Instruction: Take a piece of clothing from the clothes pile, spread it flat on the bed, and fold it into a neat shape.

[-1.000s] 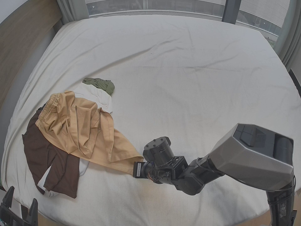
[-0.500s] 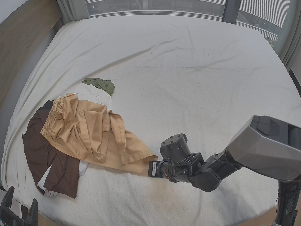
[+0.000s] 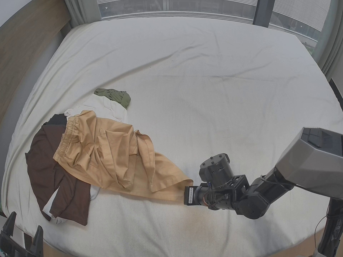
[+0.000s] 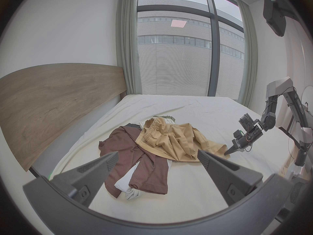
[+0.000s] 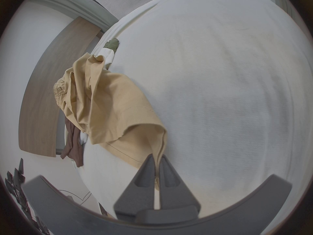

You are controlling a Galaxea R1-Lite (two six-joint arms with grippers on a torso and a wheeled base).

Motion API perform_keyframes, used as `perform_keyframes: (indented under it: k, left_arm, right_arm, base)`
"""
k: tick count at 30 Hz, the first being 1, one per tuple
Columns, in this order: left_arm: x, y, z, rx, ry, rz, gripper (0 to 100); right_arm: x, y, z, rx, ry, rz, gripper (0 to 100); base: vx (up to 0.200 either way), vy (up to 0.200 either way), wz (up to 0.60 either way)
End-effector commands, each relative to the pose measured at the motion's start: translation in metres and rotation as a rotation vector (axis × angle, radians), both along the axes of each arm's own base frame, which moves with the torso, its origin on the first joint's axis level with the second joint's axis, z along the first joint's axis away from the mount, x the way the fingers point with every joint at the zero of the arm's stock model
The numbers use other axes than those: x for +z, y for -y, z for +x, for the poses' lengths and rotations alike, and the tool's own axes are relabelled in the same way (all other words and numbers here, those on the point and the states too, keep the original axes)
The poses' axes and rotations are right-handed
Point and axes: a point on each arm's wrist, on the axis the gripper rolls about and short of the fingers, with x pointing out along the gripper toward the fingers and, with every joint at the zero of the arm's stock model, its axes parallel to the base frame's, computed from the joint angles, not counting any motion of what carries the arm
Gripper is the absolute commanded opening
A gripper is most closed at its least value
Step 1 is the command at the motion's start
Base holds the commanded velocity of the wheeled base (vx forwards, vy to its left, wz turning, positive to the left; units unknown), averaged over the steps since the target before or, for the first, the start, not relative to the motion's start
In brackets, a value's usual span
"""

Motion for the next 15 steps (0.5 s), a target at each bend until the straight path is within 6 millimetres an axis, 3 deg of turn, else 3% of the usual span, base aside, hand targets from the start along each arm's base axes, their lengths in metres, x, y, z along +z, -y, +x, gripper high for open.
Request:
perform_keyframes:
  k: [1, 15]
  left_arm:
    - [-0.005, 0.000, 0.000, -0.001, -0.001, 0.000, 100]
    - [-0.005, 0.000, 0.000, 0.000, -0.001, 0.000, 100]
  right_arm:
    - [0.003, 0.012, -0.012, 0.003, -0.003, -0.010, 0]
    - [0.003, 0.040, -0.024, -0.025, -0.010, -0.033, 0]
  base:
    - [0.000, 0.000, 0.00]
    - [0.000, 0.000, 0.00]
